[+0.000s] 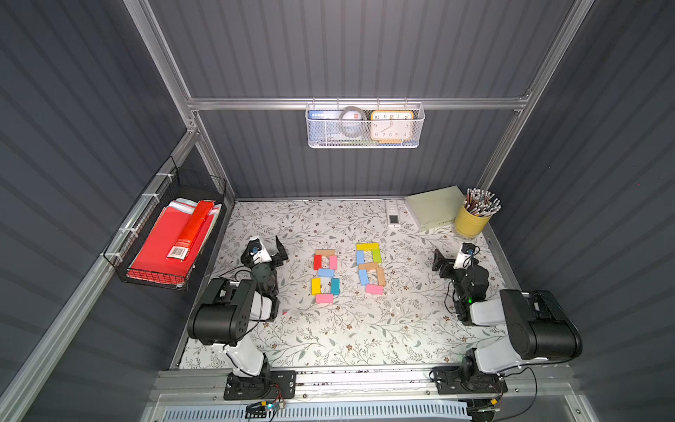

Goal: Assemble the number 8 with building blocks
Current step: Reset both arms

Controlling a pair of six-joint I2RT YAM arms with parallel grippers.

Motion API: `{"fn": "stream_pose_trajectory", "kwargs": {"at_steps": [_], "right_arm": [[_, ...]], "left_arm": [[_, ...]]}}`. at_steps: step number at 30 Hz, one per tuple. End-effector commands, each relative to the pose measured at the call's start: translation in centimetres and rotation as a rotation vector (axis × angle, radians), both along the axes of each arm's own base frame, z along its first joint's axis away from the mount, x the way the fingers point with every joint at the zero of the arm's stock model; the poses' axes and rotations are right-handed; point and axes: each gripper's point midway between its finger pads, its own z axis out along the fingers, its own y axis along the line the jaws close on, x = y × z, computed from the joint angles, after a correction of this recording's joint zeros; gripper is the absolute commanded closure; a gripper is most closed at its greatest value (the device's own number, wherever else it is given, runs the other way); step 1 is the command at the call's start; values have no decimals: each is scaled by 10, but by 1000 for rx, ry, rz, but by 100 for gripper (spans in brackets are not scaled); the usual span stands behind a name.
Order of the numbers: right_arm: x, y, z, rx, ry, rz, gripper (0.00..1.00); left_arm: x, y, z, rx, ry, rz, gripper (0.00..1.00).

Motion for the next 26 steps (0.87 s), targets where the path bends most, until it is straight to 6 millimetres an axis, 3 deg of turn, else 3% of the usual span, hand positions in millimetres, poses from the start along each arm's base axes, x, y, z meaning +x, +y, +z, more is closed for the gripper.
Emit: {"fn": "stream_pose_trajectory", "kwargs": {"at_steps": [1, 26], "right_arm": [[4, 0, 10, -5, -34, 9, 1], [5, -1, 9, -6, -22, 2, 1]], "left_arm": [[-2, -2, 11, 15, -60, -30, 0], [-2, 0, 10, 8, -47, -19, 1]]}}
